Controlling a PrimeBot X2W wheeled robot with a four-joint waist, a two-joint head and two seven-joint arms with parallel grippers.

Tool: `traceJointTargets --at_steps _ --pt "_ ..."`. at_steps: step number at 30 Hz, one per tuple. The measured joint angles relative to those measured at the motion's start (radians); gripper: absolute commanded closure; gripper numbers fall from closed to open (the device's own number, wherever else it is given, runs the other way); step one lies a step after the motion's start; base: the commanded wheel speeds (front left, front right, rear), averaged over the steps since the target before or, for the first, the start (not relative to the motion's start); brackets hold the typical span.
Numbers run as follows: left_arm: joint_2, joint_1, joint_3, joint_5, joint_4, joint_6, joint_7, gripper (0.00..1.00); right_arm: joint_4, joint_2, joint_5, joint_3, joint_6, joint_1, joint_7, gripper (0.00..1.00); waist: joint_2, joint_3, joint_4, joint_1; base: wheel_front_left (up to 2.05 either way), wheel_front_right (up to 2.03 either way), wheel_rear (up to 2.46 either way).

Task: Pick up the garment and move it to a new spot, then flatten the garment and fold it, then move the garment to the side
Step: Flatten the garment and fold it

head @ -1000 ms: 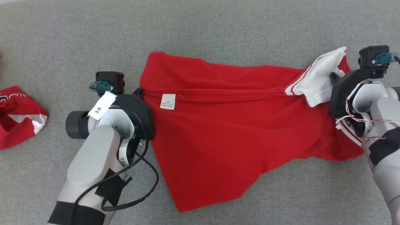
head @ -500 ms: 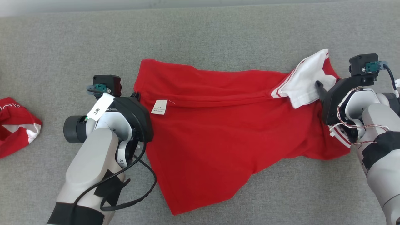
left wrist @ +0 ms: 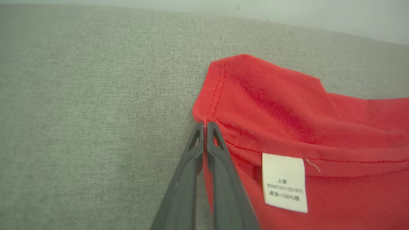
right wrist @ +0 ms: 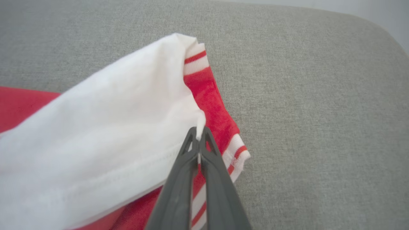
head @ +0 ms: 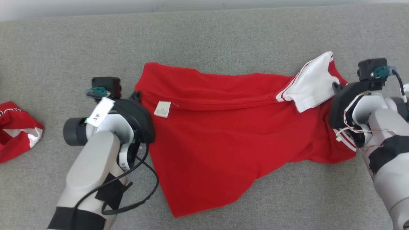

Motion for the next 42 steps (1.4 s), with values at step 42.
traceJointTargets --at_steps 42 --pt "0.004 0.303 0.104 -0.449 -0.982 -0.029 -0.199 1.00 -1.170 0.013 0.481 -0.283 -0.026 0.390 -0.165 1.00 0.0000 -0.252 -0.120 -0.0001 0.00 0.00 0.00"
